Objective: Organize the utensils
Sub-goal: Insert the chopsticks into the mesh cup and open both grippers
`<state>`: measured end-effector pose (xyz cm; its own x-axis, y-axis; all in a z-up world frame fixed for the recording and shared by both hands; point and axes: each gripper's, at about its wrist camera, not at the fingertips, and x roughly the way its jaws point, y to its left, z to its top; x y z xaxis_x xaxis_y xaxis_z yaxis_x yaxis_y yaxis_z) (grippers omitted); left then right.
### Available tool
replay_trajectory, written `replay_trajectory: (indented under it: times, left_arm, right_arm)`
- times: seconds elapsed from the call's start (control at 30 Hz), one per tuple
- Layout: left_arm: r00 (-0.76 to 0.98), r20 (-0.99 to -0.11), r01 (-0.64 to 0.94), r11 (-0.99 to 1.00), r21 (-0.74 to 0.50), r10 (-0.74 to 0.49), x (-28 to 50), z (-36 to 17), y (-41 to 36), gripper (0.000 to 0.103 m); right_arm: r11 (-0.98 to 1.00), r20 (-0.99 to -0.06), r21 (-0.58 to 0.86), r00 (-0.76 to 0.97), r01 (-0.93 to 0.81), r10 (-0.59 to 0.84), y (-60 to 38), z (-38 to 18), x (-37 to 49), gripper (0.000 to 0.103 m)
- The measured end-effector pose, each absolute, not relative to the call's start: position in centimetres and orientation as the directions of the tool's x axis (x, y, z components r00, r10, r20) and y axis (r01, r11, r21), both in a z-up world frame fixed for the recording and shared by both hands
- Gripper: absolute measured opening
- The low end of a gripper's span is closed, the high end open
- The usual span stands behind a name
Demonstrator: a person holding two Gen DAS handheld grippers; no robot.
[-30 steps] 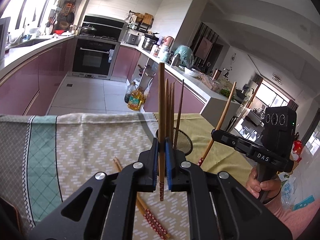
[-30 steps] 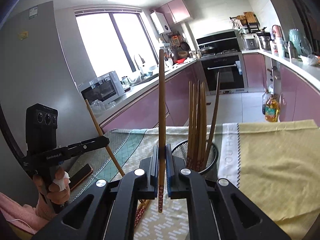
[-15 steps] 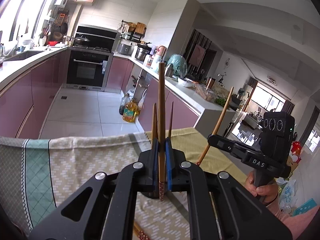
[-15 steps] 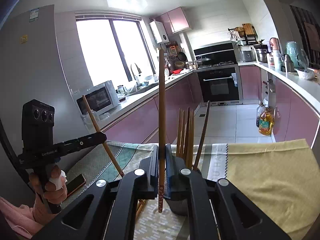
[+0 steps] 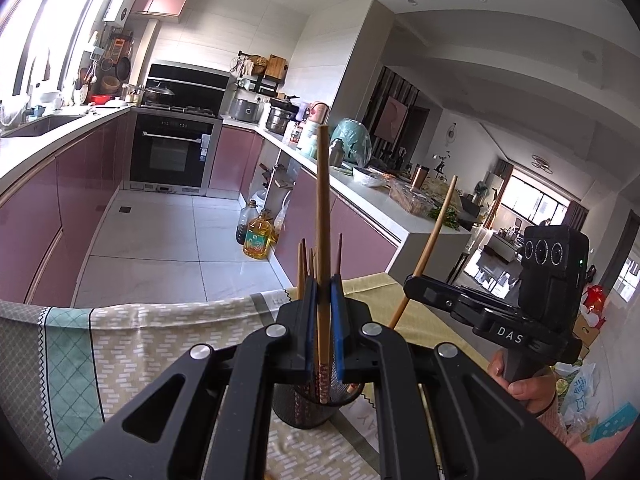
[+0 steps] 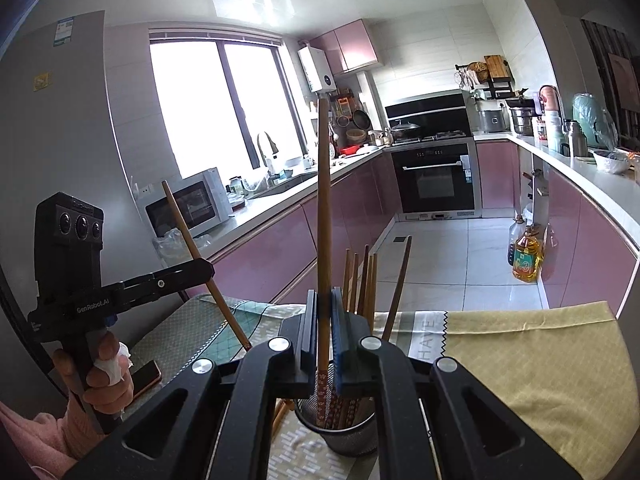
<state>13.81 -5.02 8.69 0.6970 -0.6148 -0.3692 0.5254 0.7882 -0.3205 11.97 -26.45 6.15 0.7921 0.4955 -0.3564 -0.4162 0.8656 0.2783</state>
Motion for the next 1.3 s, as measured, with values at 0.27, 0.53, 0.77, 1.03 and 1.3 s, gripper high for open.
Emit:
replay_trajectory:
  times: [0.27,0.53,0.77,1.03,1.3]
  left_arm:
    - [0.676,-0.426,0.533,0.798,-0.282,-0.602,15.1,7.4,-6.5,0.007]
    - [0.650,-0.484,0.559,0.800,-0.220,-0.587,15.0,6.5,-7.6,0.008]
    - [0.607,-0.554,0.574,0.797,-0.189,-0.569,16.0,5.3,-8.1,0.008]
    - [0.577,-0.616,0.576,0.802,-0.160,-0.537,17.4,4.1,-9.4,0.009]
    - [0.559,-0.662,0.559,0.817,-0.144,-0.499,18.8,2.6,-10.4,0.010]
  right_arm:
    - [0.880,-0.401,0.272,0.786,-0.388,0.471,-26.0,4.9,13.1,0.005]
    - [0.892,-0.448,0.272,0.772,-0.362,0.450,-25.7,3.8,14.3,0.005]
    - [0.901,-0.510,0.266,0.743,-0.343,0.433,-25.4,2.1,15.1,0.005]
    - [0.902,-0.563,0.284,0.706,-0.324,0.431,-25.8,0.3,16.5,0.005]
    - [0.904,-0.586,0.304,0.689,-0.301,0.426,-25.9,-0.8,17.5,0.006]
